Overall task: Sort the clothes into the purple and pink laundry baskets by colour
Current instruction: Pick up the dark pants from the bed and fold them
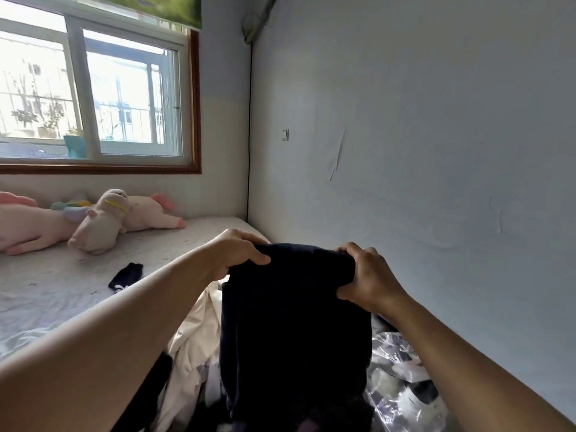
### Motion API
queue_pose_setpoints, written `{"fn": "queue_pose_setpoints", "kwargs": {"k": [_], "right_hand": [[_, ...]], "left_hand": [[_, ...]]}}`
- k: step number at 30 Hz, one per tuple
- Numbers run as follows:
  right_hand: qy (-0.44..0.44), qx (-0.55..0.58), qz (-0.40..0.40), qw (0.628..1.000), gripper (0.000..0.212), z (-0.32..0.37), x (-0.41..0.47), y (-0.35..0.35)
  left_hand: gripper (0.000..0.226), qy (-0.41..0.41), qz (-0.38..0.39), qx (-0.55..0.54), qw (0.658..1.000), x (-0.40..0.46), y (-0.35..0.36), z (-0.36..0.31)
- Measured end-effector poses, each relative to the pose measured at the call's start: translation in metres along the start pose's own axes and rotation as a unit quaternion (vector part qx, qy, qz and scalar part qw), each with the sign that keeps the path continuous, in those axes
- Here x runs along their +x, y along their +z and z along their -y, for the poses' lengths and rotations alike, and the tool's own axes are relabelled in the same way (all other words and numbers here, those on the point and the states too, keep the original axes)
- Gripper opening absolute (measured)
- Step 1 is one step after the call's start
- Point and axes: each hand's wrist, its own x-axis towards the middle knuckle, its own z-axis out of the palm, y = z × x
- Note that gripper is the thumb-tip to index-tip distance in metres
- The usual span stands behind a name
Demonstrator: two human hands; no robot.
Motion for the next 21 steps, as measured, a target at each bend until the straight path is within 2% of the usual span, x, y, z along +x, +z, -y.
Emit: {"fn": "queue_pose_setpoints", "kwargs": {"k": [2, 3, 5, 7, 9, 10, 11, 14, 16, 18, 21], "right_hand": [[0.03, -0.021, -0.05, 0.998, 0.037, -0.001, -0.001, 0.002], [0.056, -0.009, -0.067, 0.996, 0.028, -0.002, -0.001, 0.002], [0.101, 0.025, -0.078, 0.992, 0.023, -0.005, 0.0, 0.0], [0.115, 0.036, -0.083, 0.989, 0.021, -0.003, 0.002, -0.002], [0.104, 0.029, -0.083, 0.991, 0.019, 0.006, 0.003, -0.003], [0.095, 0.028, -0.077, 0.992, 0.018, 0.009, 0.003, -0.002], [0.088, 0.029, -0.066, 0.993, 0.019, 0.012, 0.002, -0.001], [0.059, 0.047, -0.035, 0.997, 0.022, 0.011, 0.0, -0.003], [0.013, -0.019, -0.016, 1.0, 0.034, 0.006, 0.0, -0.007], [-0.046, -0.137, 0.021, 0.989, 0.054, 0.007, -0.001, -0.01], [-0.141, -0.281, 0.082, 0.946, 0.089, 0.02, -0.008, 0.0]], "left_hand": [[0.022, 0.022, -0.04, 0.029, 0.999, 0.0, 0.001, -0.001], [0.031, 0.047, -0.065, 0.066, 0.995, 0.0, 0.001, 0.001], [0.071, 0.092, -0.098, 0.214, 0.968, -0.003, 0.006, 0.004], [0.111, 0.134, -0.087, 0.405, 0.9, -0.012, 0.02, 0.007], [0.13, 0.192, -0.071, 0.546, 0.813, -0.017, 0.041, 0.013], [0.13, 0.211, -0.07, 0.586, 0.779, -0.017, 0.05, 0.016], [0.123, 0.219, -0.081, 0.606, 0.761, -0.015, 0.056, 0.019], [0.067, 0.248, -0.153, 0.578, 0.762, -0.01, 0.057, 0.015], [0.041, 0.26, -0.165, 0.584, 0.751, -0.01, 0.058, 0.012], [0.034, 0.259, -0.152, 0.597, 0.744, -0.013, 0.059, 0.011], [0.032, 0.262, -0.144, 0.606, 0.737, -0.018, 0.06, 0.015]]}}
